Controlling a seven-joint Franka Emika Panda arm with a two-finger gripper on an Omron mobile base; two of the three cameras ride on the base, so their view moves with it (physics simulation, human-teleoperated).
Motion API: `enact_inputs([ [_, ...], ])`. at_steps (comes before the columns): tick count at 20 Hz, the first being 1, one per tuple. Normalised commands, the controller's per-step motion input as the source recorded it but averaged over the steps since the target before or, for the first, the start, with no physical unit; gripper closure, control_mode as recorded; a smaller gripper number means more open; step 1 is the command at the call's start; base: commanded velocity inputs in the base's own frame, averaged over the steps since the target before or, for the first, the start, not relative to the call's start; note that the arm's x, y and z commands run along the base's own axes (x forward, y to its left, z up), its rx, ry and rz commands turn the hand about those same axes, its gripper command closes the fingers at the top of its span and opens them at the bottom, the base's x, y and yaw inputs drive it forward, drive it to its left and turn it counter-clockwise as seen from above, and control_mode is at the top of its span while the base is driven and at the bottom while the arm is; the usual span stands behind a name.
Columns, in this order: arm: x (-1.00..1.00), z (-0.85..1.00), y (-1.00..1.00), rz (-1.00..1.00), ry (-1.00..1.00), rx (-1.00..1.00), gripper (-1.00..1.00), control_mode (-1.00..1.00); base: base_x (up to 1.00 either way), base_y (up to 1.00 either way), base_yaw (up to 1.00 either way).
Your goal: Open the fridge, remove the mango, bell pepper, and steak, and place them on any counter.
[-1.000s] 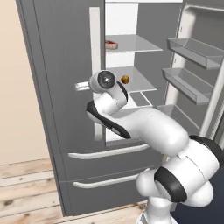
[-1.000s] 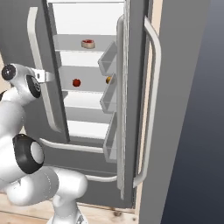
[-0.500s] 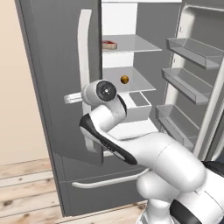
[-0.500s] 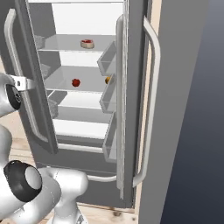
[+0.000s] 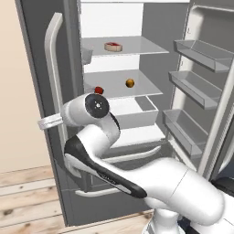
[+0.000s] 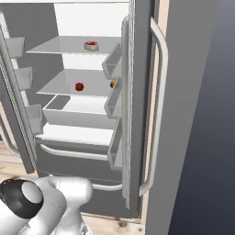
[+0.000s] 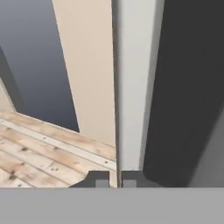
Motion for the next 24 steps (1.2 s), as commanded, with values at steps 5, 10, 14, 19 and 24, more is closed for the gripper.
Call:
enact_inputs([
  [5,-1.0,0.28,-0.19,0.09,-0.01,0.0,-1.0,-1.0,0.0,0.0,0.0],
  [10,-0.94,0.42,-0.99,0.03,-0.04,0.07,-1.0,-1.0,0.0,0.0,0.0],
  [14,-0.12,0.31,-1.0,-0.03,0.0,0.04,-1.0,-1.0,0.0,0.0,0.0],
  [19,0.56,0.1,-1.0,-0.11,0.0,0.02,-1.0,-1.0,0.0,0.0,0.0],
  [24,0.78,0.0,-1.0,-0.09,0.0,0.0,-1.0,-1.0,0.0,0.0,0.0],
])
